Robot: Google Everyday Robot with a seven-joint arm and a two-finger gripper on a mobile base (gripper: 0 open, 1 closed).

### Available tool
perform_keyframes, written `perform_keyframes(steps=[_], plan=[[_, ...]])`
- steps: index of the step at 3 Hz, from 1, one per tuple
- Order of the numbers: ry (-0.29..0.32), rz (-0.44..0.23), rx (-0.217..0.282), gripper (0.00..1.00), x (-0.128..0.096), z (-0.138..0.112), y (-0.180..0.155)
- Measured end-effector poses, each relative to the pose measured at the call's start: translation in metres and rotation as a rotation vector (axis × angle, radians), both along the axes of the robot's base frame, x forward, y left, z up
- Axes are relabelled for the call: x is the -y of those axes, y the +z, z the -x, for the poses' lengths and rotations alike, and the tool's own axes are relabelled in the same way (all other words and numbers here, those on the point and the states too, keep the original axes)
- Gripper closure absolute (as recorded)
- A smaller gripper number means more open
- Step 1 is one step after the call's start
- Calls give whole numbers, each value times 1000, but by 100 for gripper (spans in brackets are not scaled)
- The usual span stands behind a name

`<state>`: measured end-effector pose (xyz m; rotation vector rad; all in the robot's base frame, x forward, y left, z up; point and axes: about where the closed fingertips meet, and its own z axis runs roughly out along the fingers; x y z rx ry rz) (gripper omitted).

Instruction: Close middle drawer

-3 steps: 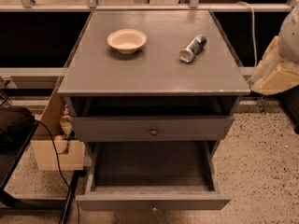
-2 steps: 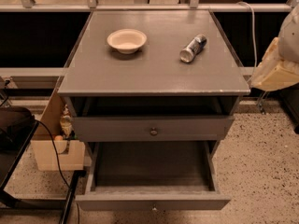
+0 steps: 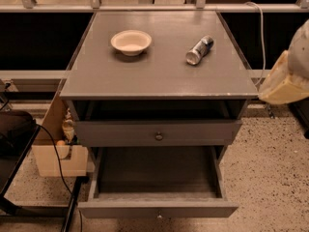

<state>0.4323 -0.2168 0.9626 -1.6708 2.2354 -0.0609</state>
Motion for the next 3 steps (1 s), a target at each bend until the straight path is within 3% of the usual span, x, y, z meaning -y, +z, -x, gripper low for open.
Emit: perform_keyframes(steps=[2,3], plan=[[-50,-88,-20,100,2,9,-55],[-78,-165,-21,100,5,12,-92]])
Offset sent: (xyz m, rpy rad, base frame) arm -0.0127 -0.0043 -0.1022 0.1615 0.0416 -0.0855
